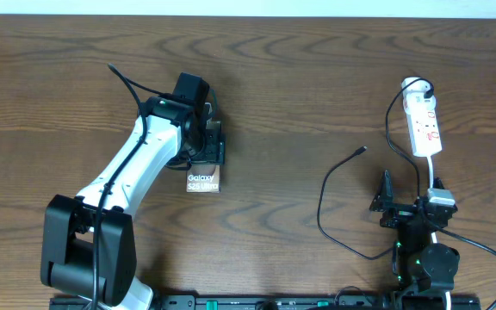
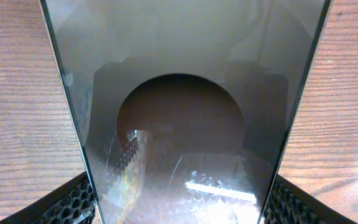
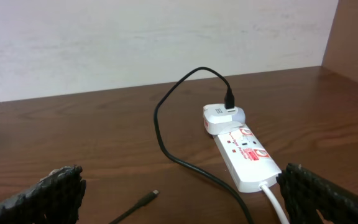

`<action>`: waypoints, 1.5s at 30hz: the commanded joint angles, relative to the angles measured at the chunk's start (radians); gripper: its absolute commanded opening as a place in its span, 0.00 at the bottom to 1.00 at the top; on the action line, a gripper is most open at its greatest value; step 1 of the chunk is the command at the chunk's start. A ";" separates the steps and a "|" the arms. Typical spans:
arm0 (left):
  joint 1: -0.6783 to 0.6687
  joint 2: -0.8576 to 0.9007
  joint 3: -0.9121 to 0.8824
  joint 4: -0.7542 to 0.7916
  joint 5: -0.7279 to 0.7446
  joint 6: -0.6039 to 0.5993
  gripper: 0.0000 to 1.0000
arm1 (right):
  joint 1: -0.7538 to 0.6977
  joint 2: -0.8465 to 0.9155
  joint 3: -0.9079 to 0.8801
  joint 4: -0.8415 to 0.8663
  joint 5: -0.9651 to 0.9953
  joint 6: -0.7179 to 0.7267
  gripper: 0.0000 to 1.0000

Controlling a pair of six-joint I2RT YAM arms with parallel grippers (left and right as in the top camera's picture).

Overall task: Plug charger to phone and switch on socket
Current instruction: 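Lift the phone with the left gripper and tilt it upright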

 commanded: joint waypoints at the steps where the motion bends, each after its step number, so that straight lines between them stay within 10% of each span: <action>1: 0.002 -0.026 0.007 -0.003 0.051 -0.015 0.57 | 0.002 -0.010 -0.002 -0.003 0.002 -0.009 0.99; 35: 0.005 -0.026 0.007 0.134 0.917 -0.018 0.56 | 0.002 -0.010 -0.002 -0.003 0.002 -0.009 0.99; 45: 0.023 -0.026 0.007 0.238 0.990 -0.226 0.57 | 0.002 -0.010 -0.002 -0.003 0.002 -0.009 0.99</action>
